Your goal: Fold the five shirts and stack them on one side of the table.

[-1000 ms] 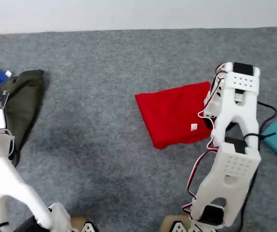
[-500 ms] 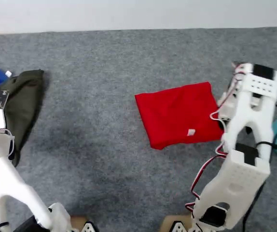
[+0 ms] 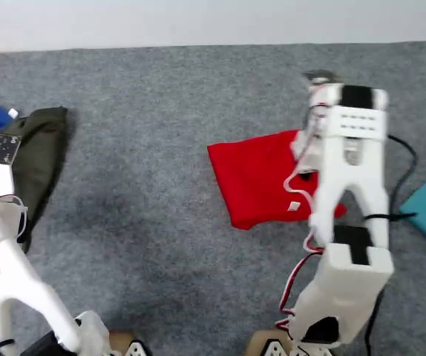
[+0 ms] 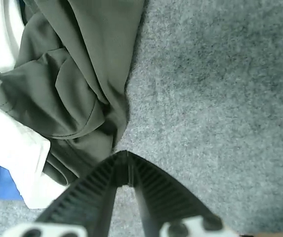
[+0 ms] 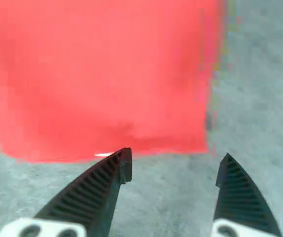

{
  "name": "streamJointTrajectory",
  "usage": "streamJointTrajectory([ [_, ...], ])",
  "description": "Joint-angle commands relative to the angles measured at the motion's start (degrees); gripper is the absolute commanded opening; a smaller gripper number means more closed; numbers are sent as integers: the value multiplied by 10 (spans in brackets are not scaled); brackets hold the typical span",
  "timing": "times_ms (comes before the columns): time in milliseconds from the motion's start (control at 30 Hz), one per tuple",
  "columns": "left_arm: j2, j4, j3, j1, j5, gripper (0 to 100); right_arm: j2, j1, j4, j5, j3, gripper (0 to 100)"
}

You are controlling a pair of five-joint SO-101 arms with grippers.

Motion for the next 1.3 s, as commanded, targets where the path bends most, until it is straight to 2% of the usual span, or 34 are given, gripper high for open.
streamJointTrajectory([
  [0,-22,-5,-7,1,-1,3,-19,-64,20,2,-3,284],
  [200,-22,-5,-7,1,-1,3,61,-117,20,-4,-3,284],
  [400,-22,-1,-7,1,-1,3,134,-193,21,-78,-3,284],
  [600,-23,4,-7,0,-1,3,186,-240,20,-79,-7,284],
  [833,-23,4,-7,0,-1,3,100,-206,21,-77,-26,284],
  [1067,-23,16,-7,0,-1,3,-13,-135,15,-77,-26,284],
  [1267,-23,30,-9,0,24,3,17,-79,-94,-77,-25,284],
])
